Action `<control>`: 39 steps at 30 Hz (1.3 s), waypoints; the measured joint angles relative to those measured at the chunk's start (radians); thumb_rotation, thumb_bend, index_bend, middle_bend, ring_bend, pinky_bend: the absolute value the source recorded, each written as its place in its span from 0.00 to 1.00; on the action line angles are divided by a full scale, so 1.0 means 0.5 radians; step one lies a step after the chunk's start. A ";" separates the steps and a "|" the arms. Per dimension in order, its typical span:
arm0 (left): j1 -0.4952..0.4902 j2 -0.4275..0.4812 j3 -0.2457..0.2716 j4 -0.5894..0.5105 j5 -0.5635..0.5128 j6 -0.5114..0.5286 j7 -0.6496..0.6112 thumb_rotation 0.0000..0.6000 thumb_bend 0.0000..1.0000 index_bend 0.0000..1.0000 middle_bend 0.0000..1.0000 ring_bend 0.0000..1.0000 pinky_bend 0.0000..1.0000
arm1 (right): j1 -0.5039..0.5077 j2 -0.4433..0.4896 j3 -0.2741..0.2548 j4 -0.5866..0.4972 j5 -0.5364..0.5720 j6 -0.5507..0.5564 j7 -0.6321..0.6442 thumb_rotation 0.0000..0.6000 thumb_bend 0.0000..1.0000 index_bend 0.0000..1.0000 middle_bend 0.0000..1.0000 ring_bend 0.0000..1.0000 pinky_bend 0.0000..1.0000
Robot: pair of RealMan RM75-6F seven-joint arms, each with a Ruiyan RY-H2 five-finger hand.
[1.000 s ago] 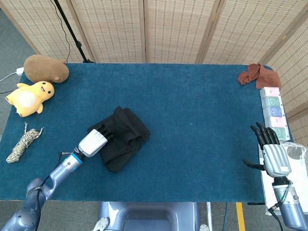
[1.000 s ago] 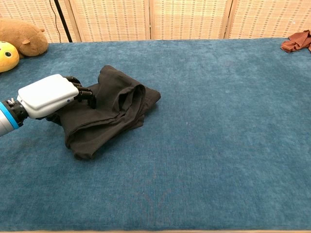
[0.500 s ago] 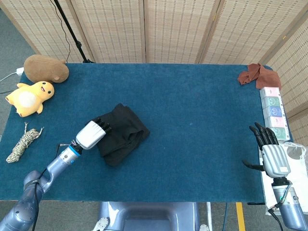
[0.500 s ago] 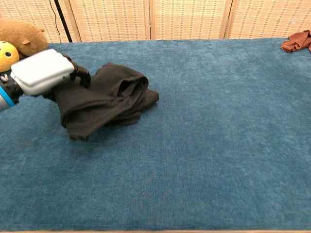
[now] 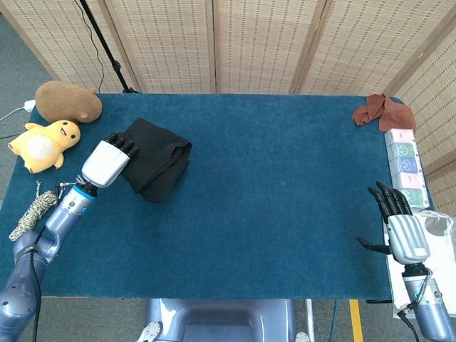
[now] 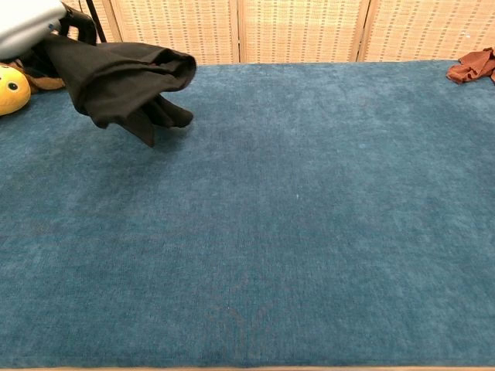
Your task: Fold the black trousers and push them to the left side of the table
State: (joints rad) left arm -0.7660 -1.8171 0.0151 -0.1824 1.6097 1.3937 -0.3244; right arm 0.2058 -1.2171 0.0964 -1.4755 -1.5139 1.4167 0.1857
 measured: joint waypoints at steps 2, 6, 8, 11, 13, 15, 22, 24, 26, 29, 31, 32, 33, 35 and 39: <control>0.024 0.046 -0.004 0.005 -0.011 -0.019 0.004 1.00 0.96 0.73 0.62 0.58 0.45 | 0.001 0.001 -0.001 0.000 -0.002 -0.002 0.005 1.00 0.00 0.00 0.00 0.00 0.00; 0.119 0.146 -0.018 0.006 -0.049 -0.057 -0.019 1.00 0.96 0.73 0.62 0.58 0.45 | 0.003 0.002 -0.004 -0.001 -0.006 -0.003 0.009 1.00 0.00 0.00 0.00 0.00 0.00; 0.175 0.189 -0.020 0.003 -0.060 -0.067 -0.047 1.00 0.95 0.73 0.62 0.58 0.45 | 0.002 0.002 -0.004 -0.004 -0.007 -0.002 0.009 1.00 0.00 0.00 0.00 0.00 0.00; 0.241 0.237 -0.008 0.001 -0.062 -0.082 -0.084 1.00 0.93 0.73 0.62 0.58 0.46 | 0.002 0.003 -0.005 -0.005 -0.008 0.000 0.007 1.00 0.00 0.00 0.00 0.00 0.00; 0.288 0.274 0.008 -0.003 -0.058 -0.107 -0.122 1.00 0.91 0.73 0.62 0.58 0.46 | 0.002 0.002 -0.005 -0.005 -0.009 0.000 0.006 1.00 0.00 0.00 0.00 0.00 0.00; 0.328 0.306 0.025 -0.009 -0.053 -0.134 -0.160 1.00 0.91 0.73 0.62 0.57 0.46 | 0.003 0.001 -0.006 -0.006 -0.011 0.000 0.004 1.00 0.00 0.00 0.00 0.00 0.00; 0.462 0.352 0.125 -0.038 0.018 -0.141 -0.221 1.00 0.82 0.67 0.55 0.51 0.46 | 0.007 -0.005 -0.017 -0.009 -0.019 -0.012 -0.009 1.00 0.00 0.00 0.00 0.00 0.00; 0.516 0.360 0.173 -0.048 0.056 -0.124 -0.221 1.00 0.75 0.61 0.52 0.46 0.46 | 0.008 -0.007 -0.020 -0.008 -0.023 -0.012 -0.011 1.00 0.00 0.00 0.00 0.00 0.00; 0.545 0.365 0.192 -0.055 0.078 -0.115 -0.205 0.96 0.67 0.52 0.44 0.41 0.45 | 0.008 -0.008 -0.021 -0.008 -0.026 -0.010 -0.011 1.00 0.00 0.00 0.00 0.00 0.00; 0.572 0.375 0.206 -0.080 0.083 -0.162 -0.140 0.82 0.44 0.30 0.21 0.27 0.38 | 0.009 -0.007 -0.025 -0.013 -0.035 -0.008 -0.005 1.00 0.00 0.00 0.00 0.00 0.00; 0.586 0.386 0.208 -0.112 0.081 -0.193 -0.082 0.74 0.30 0.17 0.07 0.19 0.34 | 0.009 -0.006 -0.028 -0.016 -0.042 -0.008 0.007 1.00 0.00 0.00 0.00 0.00 0.00; 0.596 0.396 0.207 -0.143 0.079 -0.195 -0.040 0.70 0.23 0.10 0.03 0.15 0.32 | 0.010 -0.005 -0.031 -0.018 -0.048 -0.007 0.016 1.00 0.00 0.00 0.00 0.00 0.00; 0.602 0.405 0.206 -0.169 0.078 -0.190 -0.012 0.67 0.17 0.05 0.00 0.11 0.30 | 0.010 -0.004 -0.033 -0.020 -0.052 -0.006 0.021 1.00 0.00 0.00 0.00 0.00 0.00; 0.614 0.424 0.205 -0.223 0.076 -0.175 0.028 0.63 0.10 0.00 0.00 0.07 0.28 | 0.010 -0.002 -0.036 -0.023 -0.060 -0.001 0.026 1.00 0.00 0.00 0.00 0.00 0.00; 0.632 0.476 0.204 -0.342 0.080 -0.126 0.071 0.60 0.04 0.00 0.00 0.01 0.22 | 0.007 0.000 -0.039 -0.028 -0.068 0.008 0.024 1.00 0.00 0.00 0.00 0.00 0.00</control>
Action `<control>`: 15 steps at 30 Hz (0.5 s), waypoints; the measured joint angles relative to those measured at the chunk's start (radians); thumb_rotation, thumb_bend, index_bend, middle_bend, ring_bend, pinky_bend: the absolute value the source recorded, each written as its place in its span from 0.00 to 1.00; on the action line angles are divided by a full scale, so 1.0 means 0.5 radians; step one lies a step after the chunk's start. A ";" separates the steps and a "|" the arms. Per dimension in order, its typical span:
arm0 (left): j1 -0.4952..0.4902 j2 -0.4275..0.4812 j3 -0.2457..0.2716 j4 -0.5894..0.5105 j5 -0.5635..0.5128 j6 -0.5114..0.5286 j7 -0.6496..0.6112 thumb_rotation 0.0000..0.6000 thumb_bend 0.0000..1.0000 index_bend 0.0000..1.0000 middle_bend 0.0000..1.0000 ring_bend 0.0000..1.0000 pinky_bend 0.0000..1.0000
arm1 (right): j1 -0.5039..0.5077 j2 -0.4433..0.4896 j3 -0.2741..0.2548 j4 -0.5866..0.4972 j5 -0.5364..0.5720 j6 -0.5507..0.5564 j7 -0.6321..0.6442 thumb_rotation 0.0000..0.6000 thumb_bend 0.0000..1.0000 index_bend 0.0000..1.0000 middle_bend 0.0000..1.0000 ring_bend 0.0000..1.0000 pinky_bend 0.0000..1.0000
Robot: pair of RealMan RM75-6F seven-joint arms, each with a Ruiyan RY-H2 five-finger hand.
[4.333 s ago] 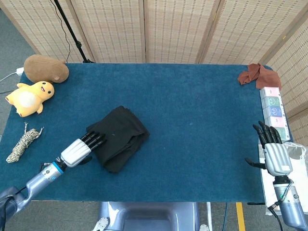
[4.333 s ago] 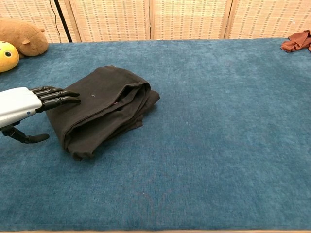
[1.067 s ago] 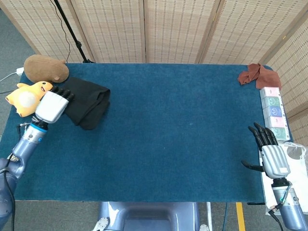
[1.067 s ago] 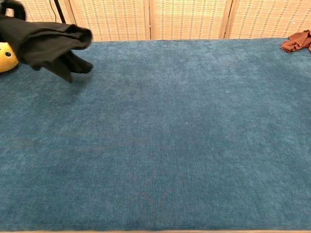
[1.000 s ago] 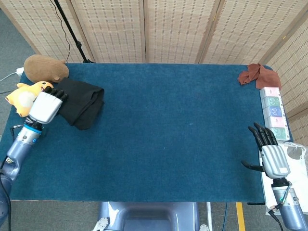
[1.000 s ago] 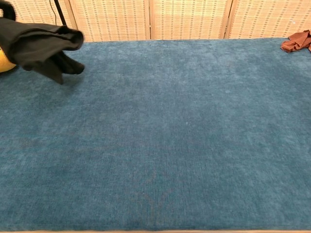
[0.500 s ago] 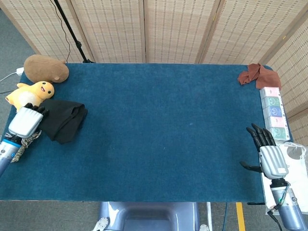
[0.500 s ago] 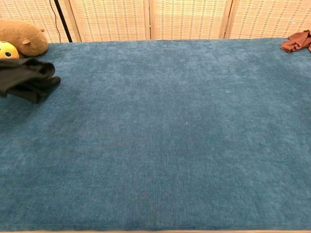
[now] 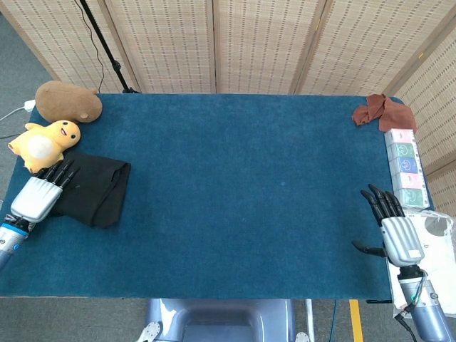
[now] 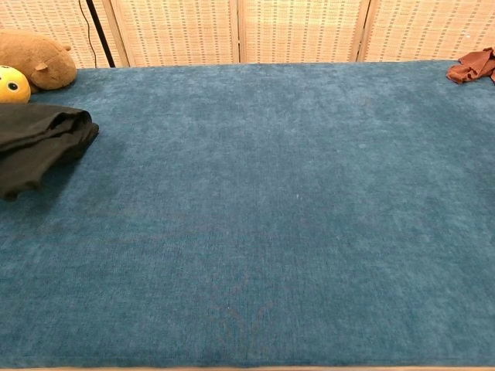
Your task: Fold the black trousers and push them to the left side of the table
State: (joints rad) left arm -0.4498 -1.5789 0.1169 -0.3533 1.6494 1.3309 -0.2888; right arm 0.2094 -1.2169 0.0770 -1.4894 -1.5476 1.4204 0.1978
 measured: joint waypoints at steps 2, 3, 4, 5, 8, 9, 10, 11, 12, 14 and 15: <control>0.009 0.031 0.001 -0.061 0.004 0.027 0.006 0.60 0.02 0.00 0.00 0.00 0.20 | -0.002 0.002 0.000 -0.004 -0.002 0.005 0.000 1.00 0.00 0.00 0.00 0.00 0.00; 0.014 0.046 0.002 -0.090 0.007 0.041 0.005 0.60 0.02 0.00 0.00 0.00 0.18 | -0.003 0.003 0.000 -0.006 -0.002 0.008 -0.001 1.00 0.00 0.00 0.00 0.00 0.00; 0.023 0.066 0.006 -0.119 0.010 0.058 -0.002 0.60 0.01 0.00 0.00 0.00 0.18 | -0.004 0.004 -0.001 -0.009 -0.003 0.010 -0.002 1.00 0.00 0.00 0.00 0.00 0.00; 0.040 0.100 0.011 -0.165 0.015 0.090 -0.018 0.60 0.01 0.00 0.00 0.00 0.16 | -0.004 0.006 -0.001 -0.015 -0.004 0.010 -0.006 1.00 0.00 0.00 0.00 0.00 0.00; 0.086 0.193 0.019 -0.304 0.021 0.164 -0.053 0.60 0.01 0.00 0.00 0.00 0.13 | -0.003 0.018 -0.010 -0.027 -0.012 0.003 -0.028 1.00 0.00 0.00 0.00 0.00 0.00; 0.107 0.239 0.022 -0.378 0.022 0.196 -0.074 0.60 0.01 0.00 0.00 0.00 0.10 | -0.003 0.024 -0.014 -0.028 -0.015 -0.001 -0.037 1.00 0.00 0.00 0.00 0.00 0.00; 0.124 0.278 0.026 -0.439 0.024 0.218 -0.091 0.60 0.01 0.00 0.00 0.00 0.08 | -0.003 0.030 -0.018 -0.031 -0.017 -0.005 -0.049 1.00 0.00 0.00 0.00 0.00 0.00; 0.140 0.320 0.031 -0.503 0.027 0.239 -0.104 0.60 0.01 0.00 0.00 0.00 0.05 | -0.003 0.039 -0.023 -0.035 -0.018 -0.011 -0.067 1.00 0.00 0.00 0.00 0.00 0.00; 0.162 0.379 0.038 -0.592 0.032 0.268 -0.117 0.60 0.01 0.00 0.00 0.00 0.02 | -0.004 0.047 -0.027 -0.040 -0.018 -0.016 -0.081 1.00 0.00 0.00 0.00 0.00 0.00; 0.203 0.487 0.054 -0.752 0.043 0.321 -0.123 0.60 0.01 0.00 0.00 0.00 0.00 | -0.006 0.067 -0.035 -0.064 -0.016 -0.027 -0.101 1.00 0.00 0.00 0.00 0.00 0.00; 0.220 0.532 0.060 -0.822 0.047 0.344 -0.120 0.60 0.01 0.00 0.00 0.00 0.00 | -0.006 0.076 -0.038 -0.078 -0.014 -0.032 -0.104 1.00 0.00 0.00 0.00 0.00 0.00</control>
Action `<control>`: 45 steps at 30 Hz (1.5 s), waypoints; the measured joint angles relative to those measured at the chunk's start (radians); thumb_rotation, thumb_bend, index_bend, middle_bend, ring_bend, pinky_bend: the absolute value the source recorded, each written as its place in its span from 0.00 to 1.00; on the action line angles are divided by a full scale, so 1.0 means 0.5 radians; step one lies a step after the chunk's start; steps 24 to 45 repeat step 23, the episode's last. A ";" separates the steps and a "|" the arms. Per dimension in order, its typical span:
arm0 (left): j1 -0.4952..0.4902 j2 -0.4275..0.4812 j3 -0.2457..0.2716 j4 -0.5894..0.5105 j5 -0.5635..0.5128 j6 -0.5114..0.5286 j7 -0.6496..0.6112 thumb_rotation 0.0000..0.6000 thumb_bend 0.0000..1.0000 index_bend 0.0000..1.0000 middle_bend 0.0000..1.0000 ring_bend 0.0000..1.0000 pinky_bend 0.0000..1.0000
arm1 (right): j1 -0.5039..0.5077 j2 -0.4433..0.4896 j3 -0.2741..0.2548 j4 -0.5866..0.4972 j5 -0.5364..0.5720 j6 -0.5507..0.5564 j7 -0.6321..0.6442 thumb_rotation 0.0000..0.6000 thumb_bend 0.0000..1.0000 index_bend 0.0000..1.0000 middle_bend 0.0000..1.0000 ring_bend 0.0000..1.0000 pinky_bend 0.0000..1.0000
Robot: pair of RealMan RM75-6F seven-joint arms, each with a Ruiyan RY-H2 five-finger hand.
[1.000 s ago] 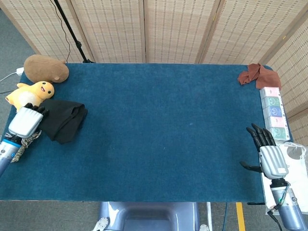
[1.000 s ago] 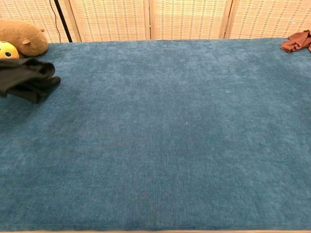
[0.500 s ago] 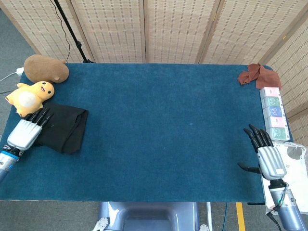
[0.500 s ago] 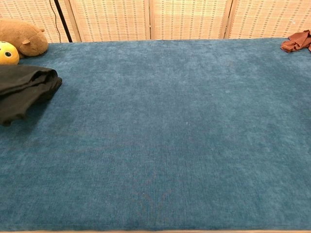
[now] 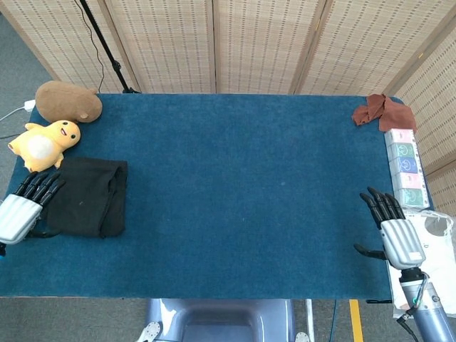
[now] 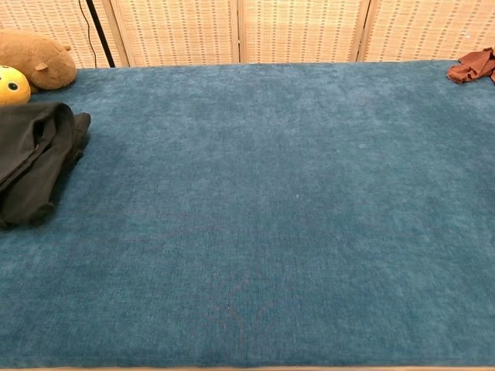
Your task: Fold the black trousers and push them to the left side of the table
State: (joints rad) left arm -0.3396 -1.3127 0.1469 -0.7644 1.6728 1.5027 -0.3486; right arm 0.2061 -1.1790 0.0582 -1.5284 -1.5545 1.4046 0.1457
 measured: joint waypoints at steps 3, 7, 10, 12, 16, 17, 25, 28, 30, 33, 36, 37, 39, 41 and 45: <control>0.059 0.149 0.015 -0.247 0.008 0.078 0.009 0.60 0.01 0.00 0.00 0.00 0.00 | -0.005 0.023 0.001 -0.029 0.013 -0.002 -0.022 1.00 0.00 0.00 0.00 0.00 0.00; 0.131 0.310 0.015 -0.588 -0.010 0.147 0.052 0.61 0.01 0.00 0.00 0.00 0.00 | -0.012 0.015 0.023 -0.014 0.045 0.017 -0.080 1.00 0.00 0.00 0.00 0.00 0.00; 0.178 0.398 0.009 -0.858 -0.047 0.156 0.099 0.73 0.01 0.00 0.00 0.00 0.00 | -0.017 -0.019 0.055 0.035 0.083 0.045 -0.157 1.00 0.00 0.00 0.00 0.00 0.00; 0.209 0.435 -0.001 -1.043 -0.085 0.151 0.123 0.82 0.01 0.00 0.00 0.00 0.00 | -0.020 -0.045 0.073 0.072 0.104 0.061 -0.188 1.00 0.00 0.00 0.00 0.00 0.00; 0.268 0.472 -0.032 -1.334 -0.166 0.134 0.186 0.90 0.01 0.00 0.00 0.00 0.00 | -0.026 -0.081 0.091 0.127 0.125 0.082 -0.217 1.00 0.00 0.00 0.00 0.00 0.00; 0.286 0.476 -0.046 -1.401 -0.189 0.132 0.217 0.92 0.01 0.00 0.00 0.00 0.00 | -0.029 -0.081 0.090 0.130 0.123 0.089 -0.219 1.00 0.00 0.00 0.00 0.00 0.00; 0.353 0.454 -0.137 -1.517 -0.235 0.157 0.341 0.95 0.01 0.00 0.00 0.00 0.00 | -0.045 -0.074 0.085 0.130 0.123 0.101 -0.240 1.00 0.00 0.00 0.00 0.00 0.00; 0.353 0.454 -0.137 -1.517 -0.235 0.157 0.341 0.95 0.01 0.00 0.00 0.00 0.00 | -0.045 -0.074 0.085 0.130 0.123 0.101 -0.240 1.00 0.00 0.00 0.00 0.00 0.00; 0.353 0.454 -0.137 -1.517 -0.235 0.157 0.341 0.95 0.01 0.00 0.00 0.00 0.00 | -0.045 -0.074 0.085 0.130 0.123 0.101 -0.240 1.00 0.00 0.00 0.00 0.00 0.00; 0.353 0.454 -0.137 -1.517 -0.235 0.157 0.341 0.95 0.01 0.00 0.00 0.00 0.00 | -0.045 -0.074 0.085 0.130 0.123 0.101 -0.240 1.00 0.00 0.00 0.00 0.00 0.00; 0.353 0.454 -0.137 -1.517 -0.235 0.157 0.341 0.95 0.01 0.00 0.00 0.00 0.00 | -0.045 -0.074 0.085 0.130 0.123 0.101 -0.240 1.00 0.00 0.00 0.00 0.00 0.00; 0.353 0.454 -0.137 -1.517 -0.235 0.157 0.341 0.95 0.01 0.00 0.00 0.00 0.00 | -0.045 -0.074 0.085 0.130 0.123 0.101 -0.240 1.00 0.00 0.00 0.00 0.00 0.00; 0.353 0.454 -0.137 -1.517 -0.235 0.157 0.341 0.95 0.01 0.00 0.00 0.00 0.00 | -0.045 -0.074 0.085 0.130 0.123 0.101 -0.240 1.00 0.00 0.00 0.00 0.00 0.00; 0.353 0.454 -0.137 -1.517 -0.235 0.157 0.341 0.95 0.01 0.00 0.00 0.00 0.00 | -0.045 -0.074 0.085 0.130 0.123 0.101 -0.240 1.00 0.00 0.00 0.00 0.00 0.00; 0.353 0.454 -0.137 -1.517 -0.235 0.157 0.341 0.95 0.01 0.00 0.00 0.00 0.00 | -0.045 -0.074 0.085 0.130 0.123 0.101 -0.240 1.00 0.00 0.00 0.00 0.00 0.00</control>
